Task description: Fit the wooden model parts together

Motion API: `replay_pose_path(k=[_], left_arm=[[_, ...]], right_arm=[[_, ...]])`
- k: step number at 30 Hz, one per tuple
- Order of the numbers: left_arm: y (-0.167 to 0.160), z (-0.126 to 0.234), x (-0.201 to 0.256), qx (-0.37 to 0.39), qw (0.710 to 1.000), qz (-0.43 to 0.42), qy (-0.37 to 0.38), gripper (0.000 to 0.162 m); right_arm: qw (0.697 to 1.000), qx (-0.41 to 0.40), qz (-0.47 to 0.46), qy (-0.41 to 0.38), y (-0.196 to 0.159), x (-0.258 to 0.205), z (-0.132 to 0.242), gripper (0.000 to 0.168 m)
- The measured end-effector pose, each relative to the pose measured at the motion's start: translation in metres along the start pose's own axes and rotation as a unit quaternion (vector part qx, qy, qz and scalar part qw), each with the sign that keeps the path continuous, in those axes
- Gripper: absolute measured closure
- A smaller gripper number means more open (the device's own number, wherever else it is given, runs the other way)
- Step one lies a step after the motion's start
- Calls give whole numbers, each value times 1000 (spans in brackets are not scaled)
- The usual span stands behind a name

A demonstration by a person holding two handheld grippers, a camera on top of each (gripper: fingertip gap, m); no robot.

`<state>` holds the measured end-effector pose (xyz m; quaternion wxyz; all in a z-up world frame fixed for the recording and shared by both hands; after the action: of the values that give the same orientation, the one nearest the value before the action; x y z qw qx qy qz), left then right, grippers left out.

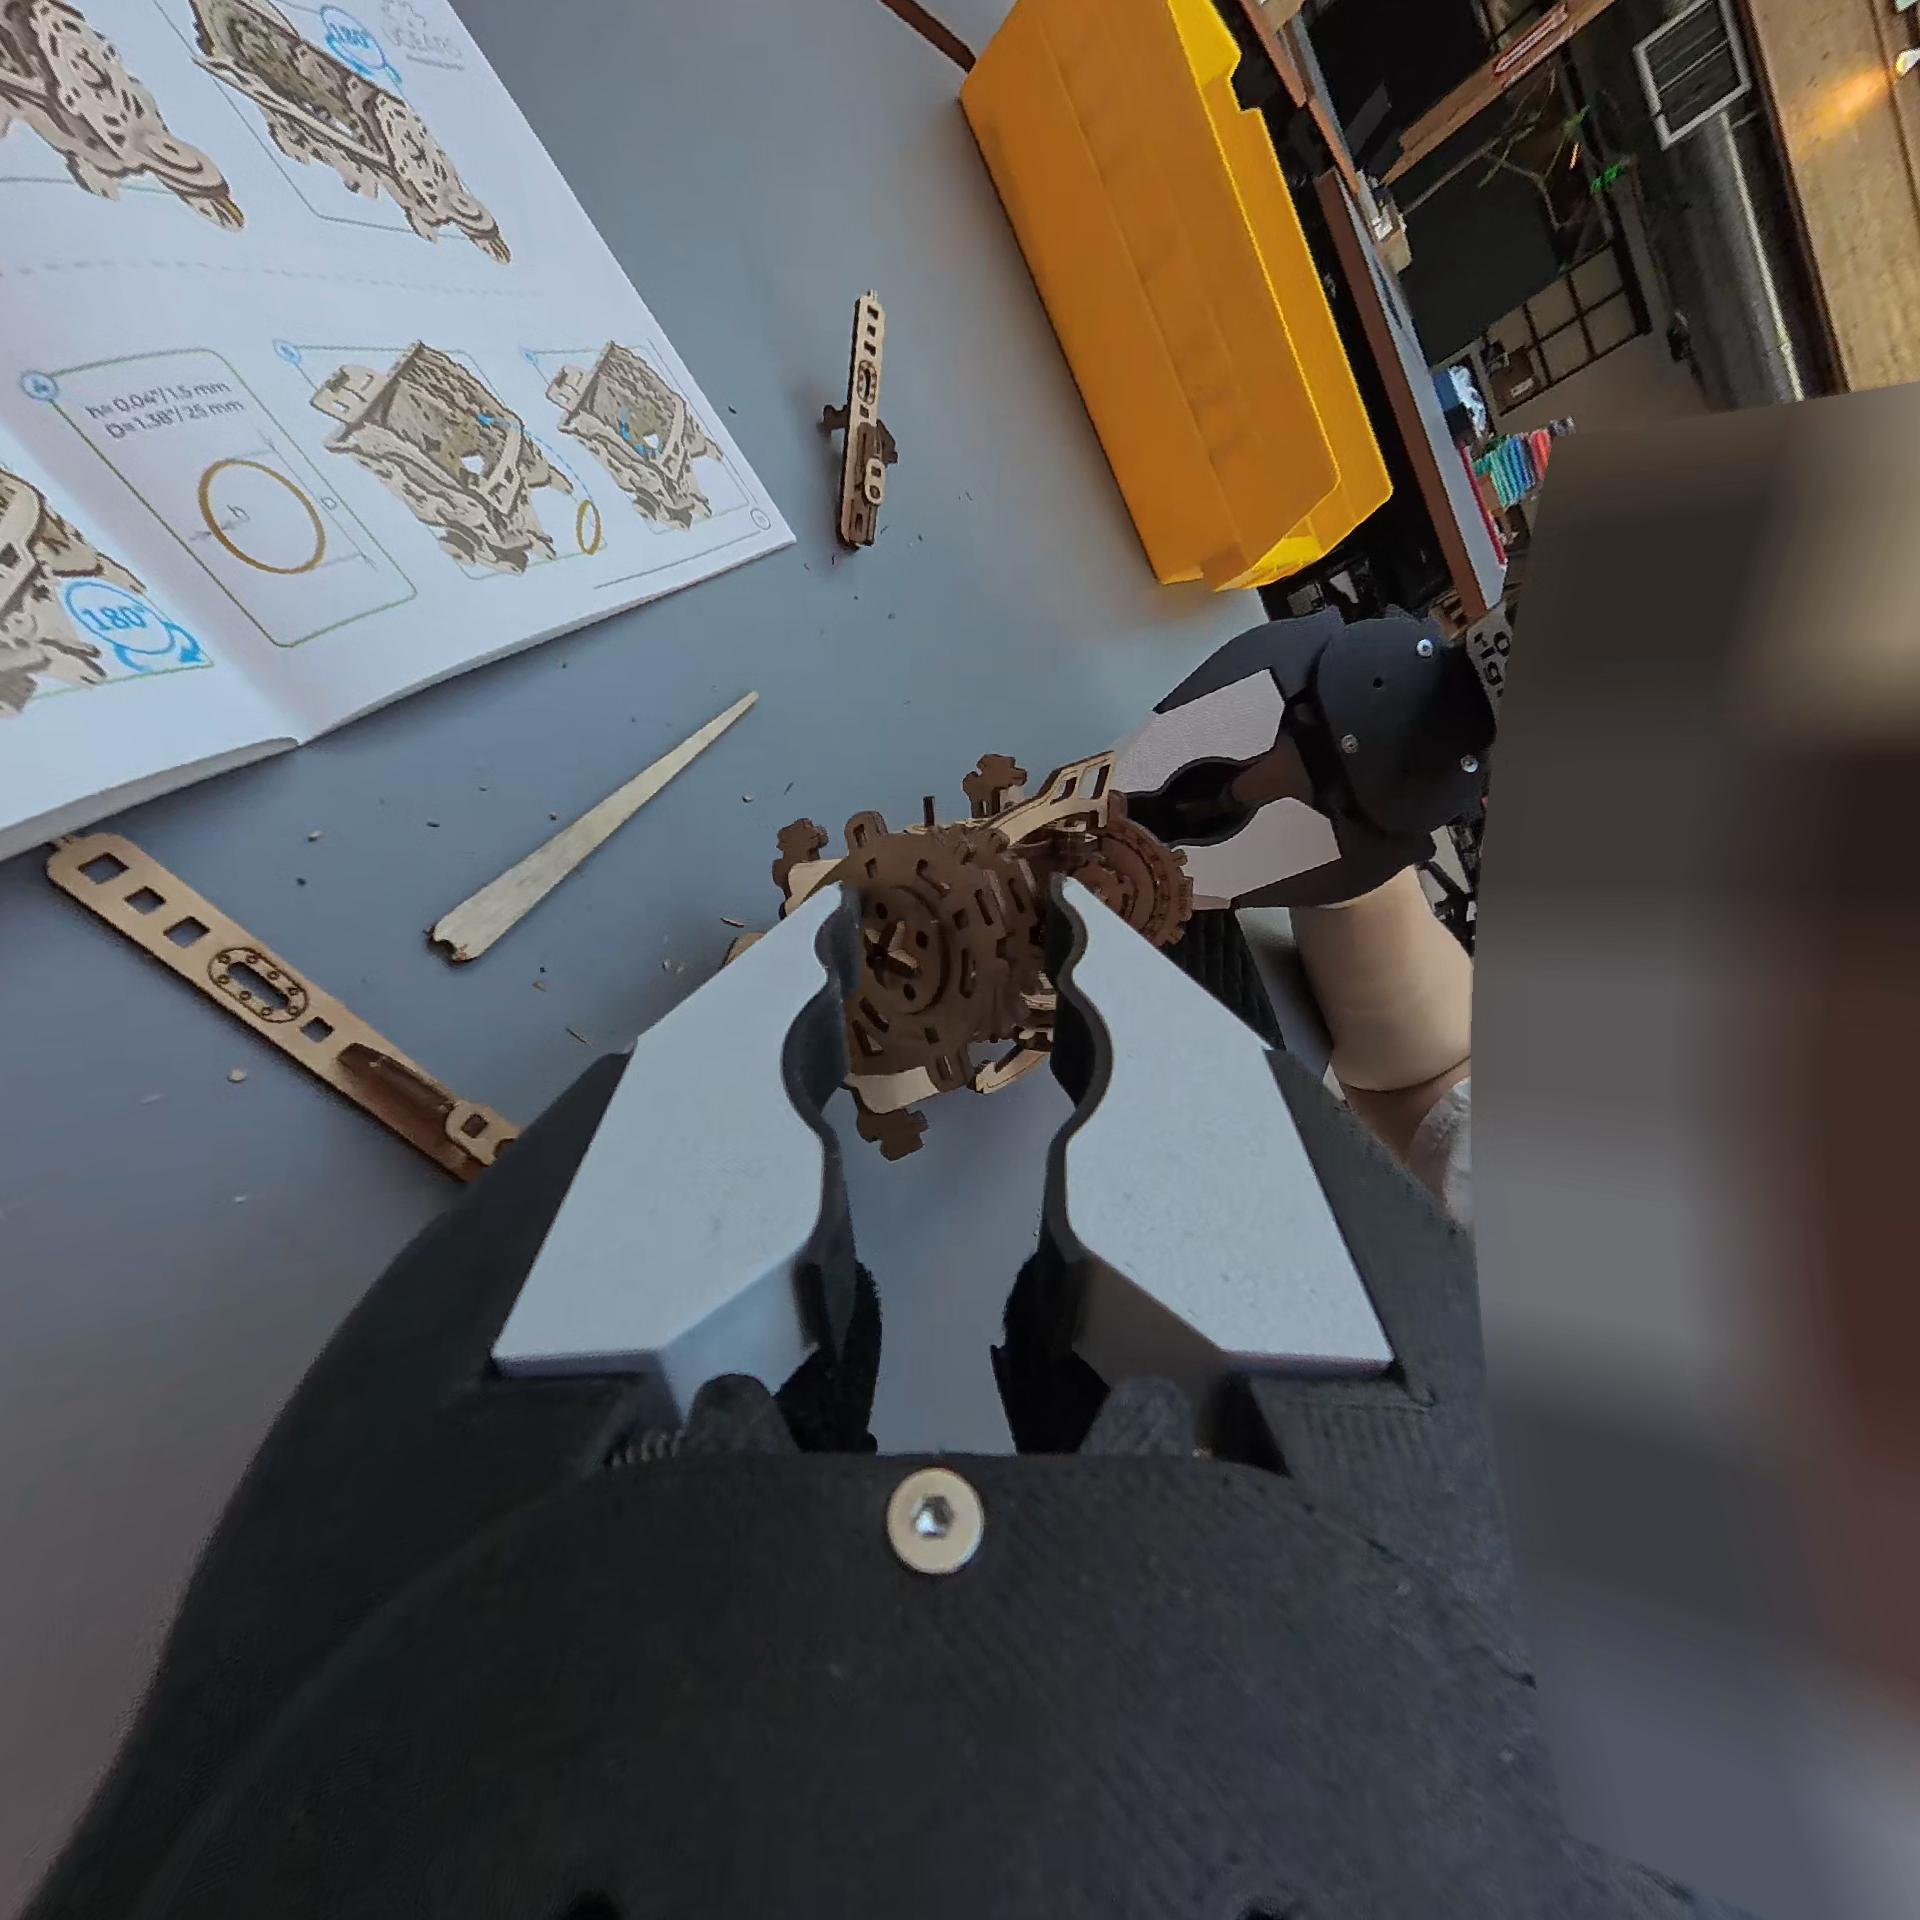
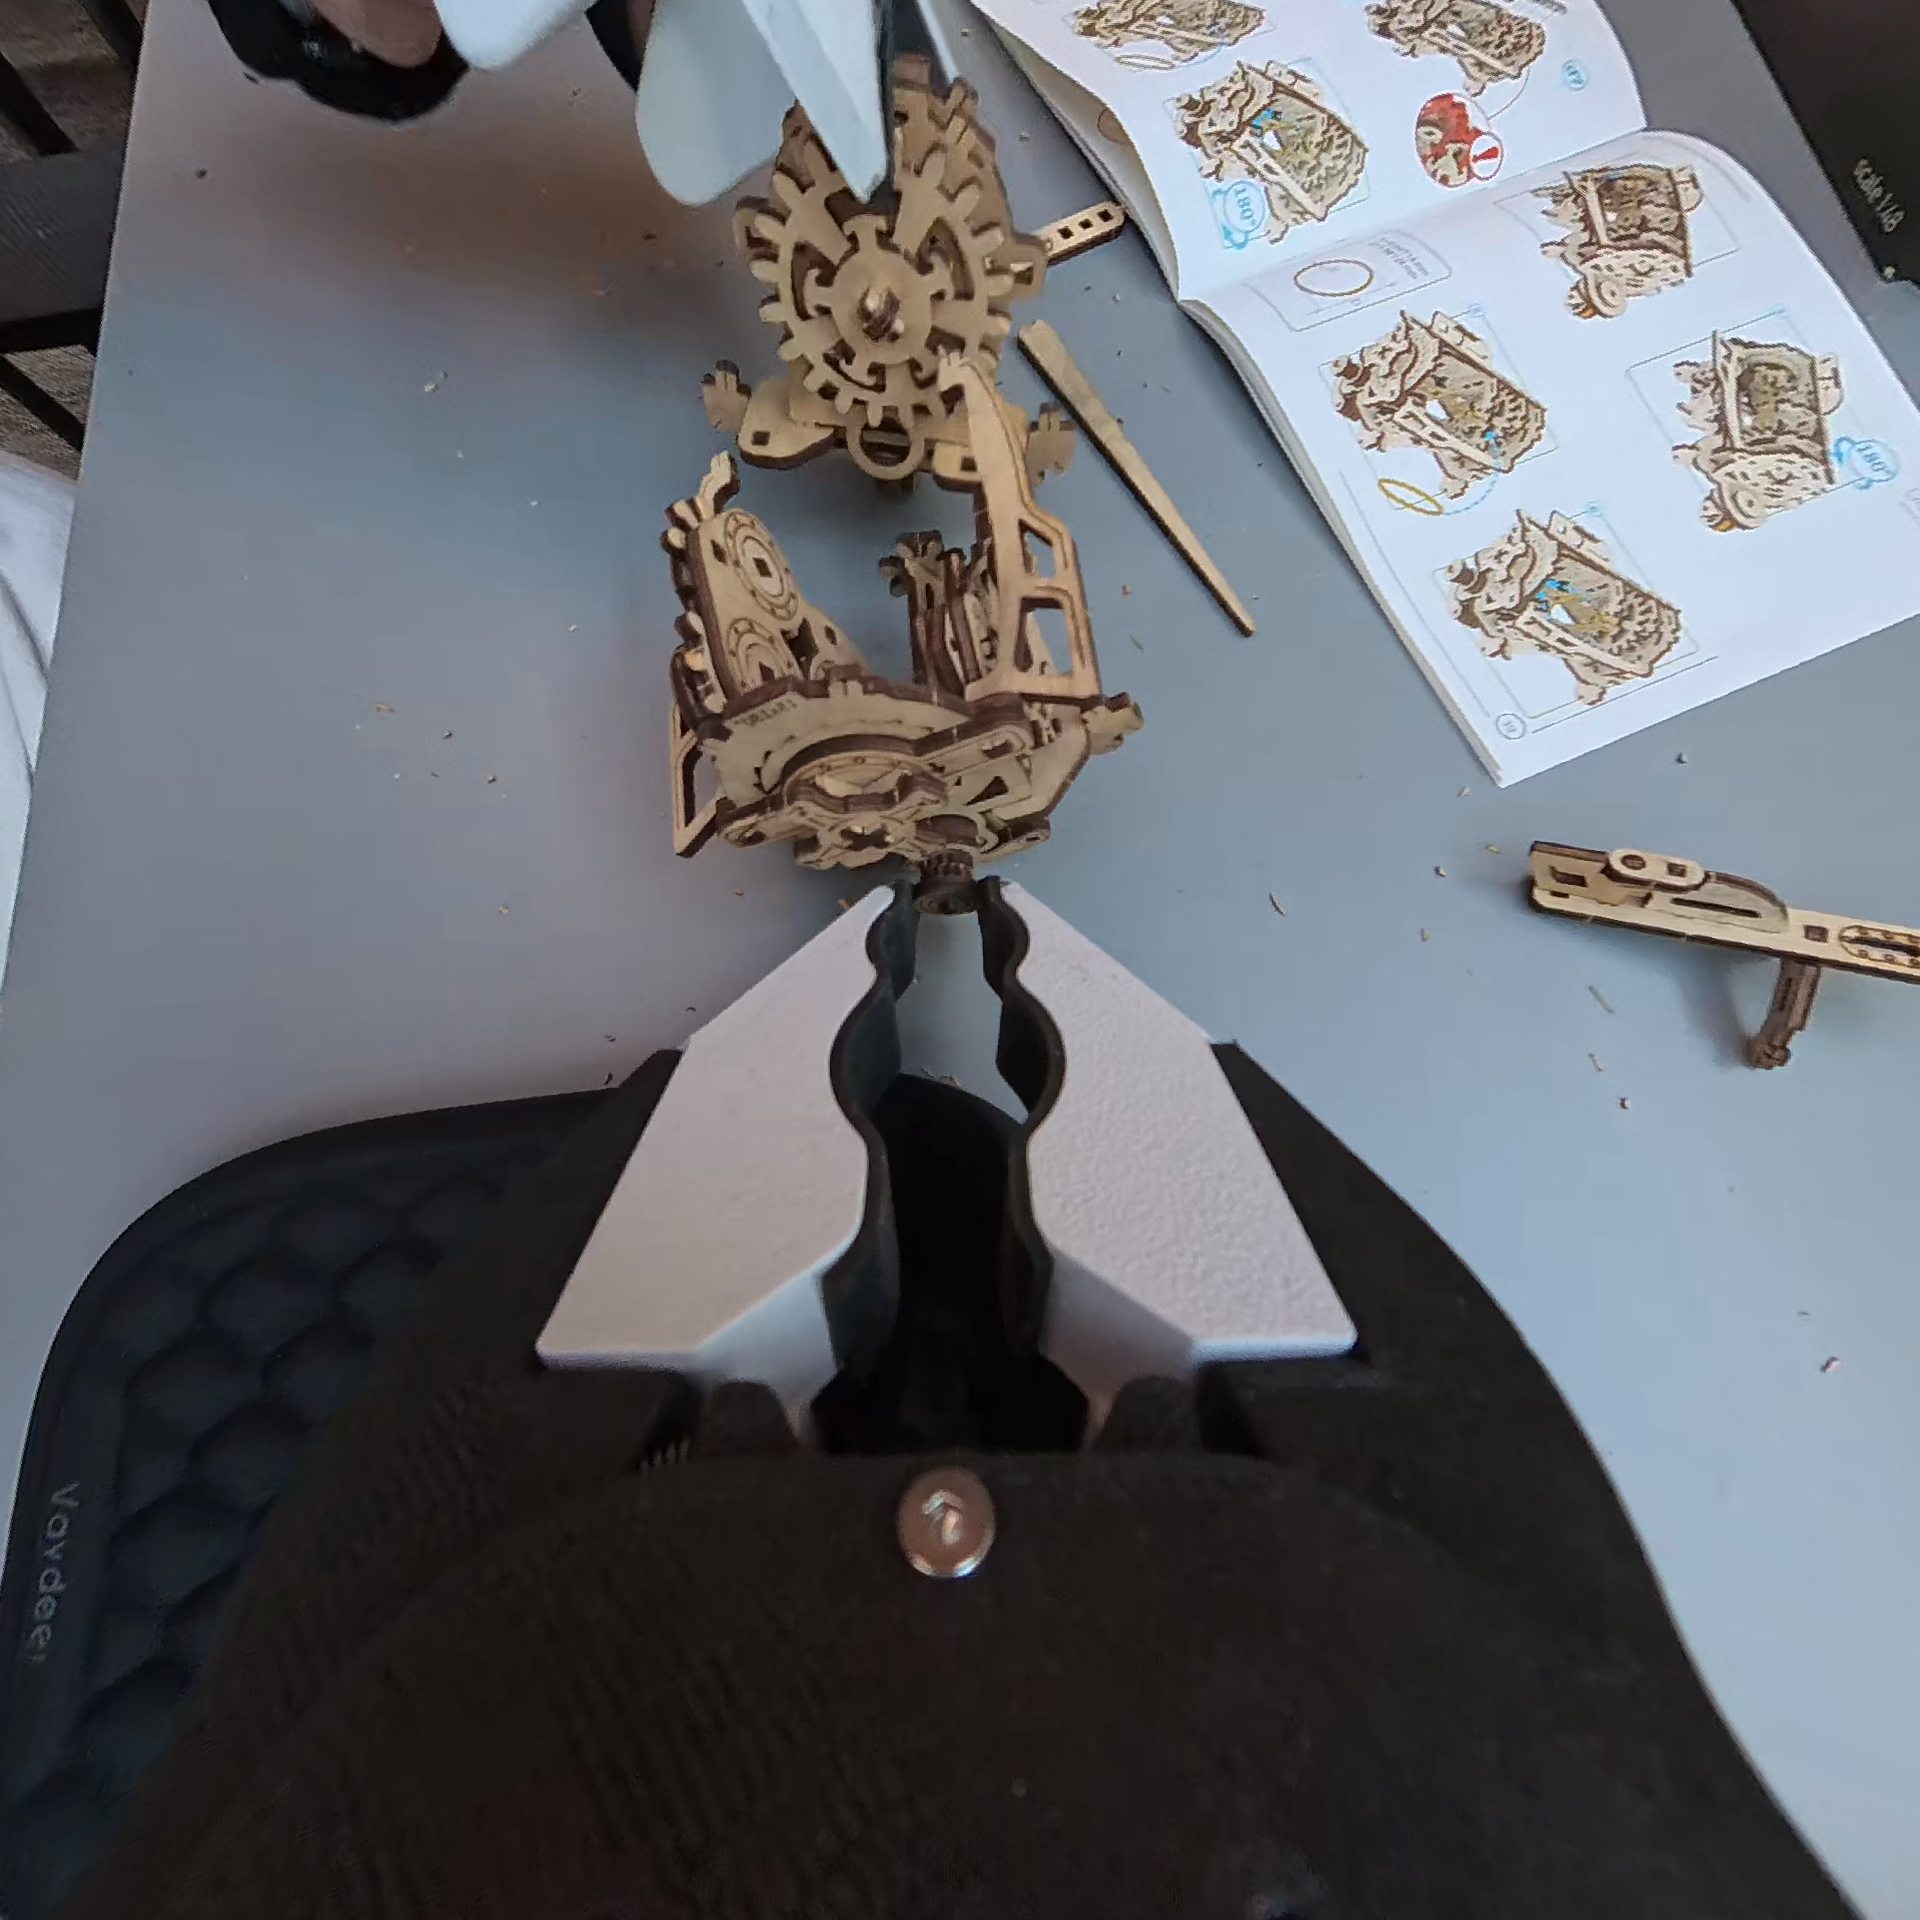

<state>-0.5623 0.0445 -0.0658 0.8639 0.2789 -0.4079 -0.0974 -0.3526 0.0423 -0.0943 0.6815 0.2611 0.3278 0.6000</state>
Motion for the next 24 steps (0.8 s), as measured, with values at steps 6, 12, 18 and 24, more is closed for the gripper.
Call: replay_pose_path(k=[6,12,18,24], left_arm=[[-6,2,-1,42,999,-3,-2,129],[-9,8,-7,55,998,17,-19,129],[-11,12,-10,57,998,20,-33,129],[-11,12,-12,58,997,18,-43,129]], right_arm=[[997,24,-52,45,0,6,4,156],[987,38,-116,107,1,14,6,156],[997,-5,-59,47,9,6,6,144],[999,-28,-25,-15,11,0,7,150]])
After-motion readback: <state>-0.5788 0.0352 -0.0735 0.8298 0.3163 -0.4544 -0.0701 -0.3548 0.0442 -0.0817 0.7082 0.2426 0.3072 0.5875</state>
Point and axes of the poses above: each gripper's, where its closed fingertips meet, z back along the fingers, y out of its top, x = y × z across the jaws, the point moved 8 cm from there along z, back along the fingers, and after that the axes turned 10 degrees about y, right-handed, at the moved point
